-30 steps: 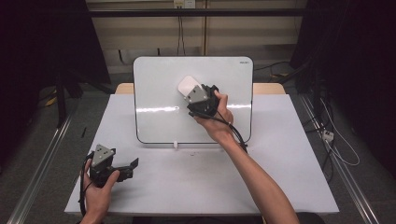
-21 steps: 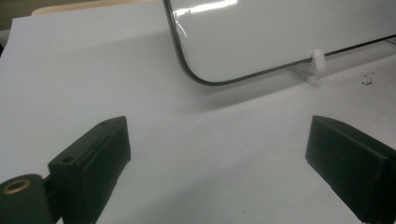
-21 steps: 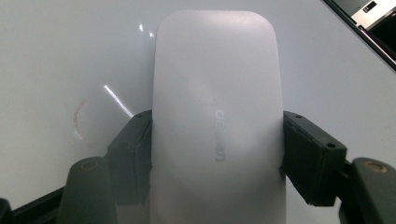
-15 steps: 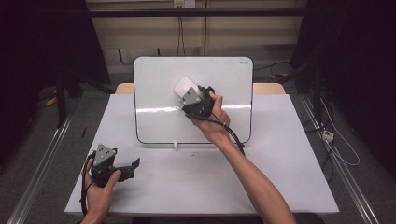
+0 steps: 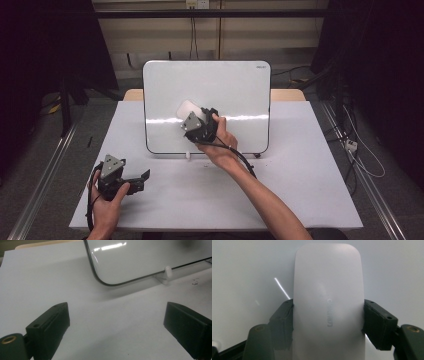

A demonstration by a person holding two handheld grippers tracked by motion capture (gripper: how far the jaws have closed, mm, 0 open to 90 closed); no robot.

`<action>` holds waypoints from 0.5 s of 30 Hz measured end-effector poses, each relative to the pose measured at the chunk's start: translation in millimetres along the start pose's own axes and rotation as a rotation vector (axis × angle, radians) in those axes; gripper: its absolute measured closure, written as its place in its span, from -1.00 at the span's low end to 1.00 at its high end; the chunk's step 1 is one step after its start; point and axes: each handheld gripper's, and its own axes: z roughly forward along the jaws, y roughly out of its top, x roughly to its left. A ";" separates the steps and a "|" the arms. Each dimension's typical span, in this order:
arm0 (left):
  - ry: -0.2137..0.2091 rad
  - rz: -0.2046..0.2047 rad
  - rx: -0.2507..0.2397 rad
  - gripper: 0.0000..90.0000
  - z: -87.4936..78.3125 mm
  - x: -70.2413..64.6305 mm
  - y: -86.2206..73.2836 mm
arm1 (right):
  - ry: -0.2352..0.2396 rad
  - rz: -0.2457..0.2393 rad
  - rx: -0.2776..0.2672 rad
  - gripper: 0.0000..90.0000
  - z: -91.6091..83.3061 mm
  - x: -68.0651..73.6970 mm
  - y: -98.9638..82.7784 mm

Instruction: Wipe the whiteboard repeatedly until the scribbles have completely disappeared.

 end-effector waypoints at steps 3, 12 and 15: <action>0.002 -0.001 0.000 -0.86 0.0 -0.1 -0.1 | 0.010 -0.021 -0.005 -0.29 -0.3 13.0 -0.8; -0.003 0.004 0.000 -0.86 0.2 0.1 0.0 | 0.054 -0.083 -0.012 -0.29 0.0 40.4 -0.2; -0.001 -0.001 0.001 -0.86 -0.2 0.7 -0.1 | 0.073 -0.051 -0.012 -0.29 0.0 39.6 0.1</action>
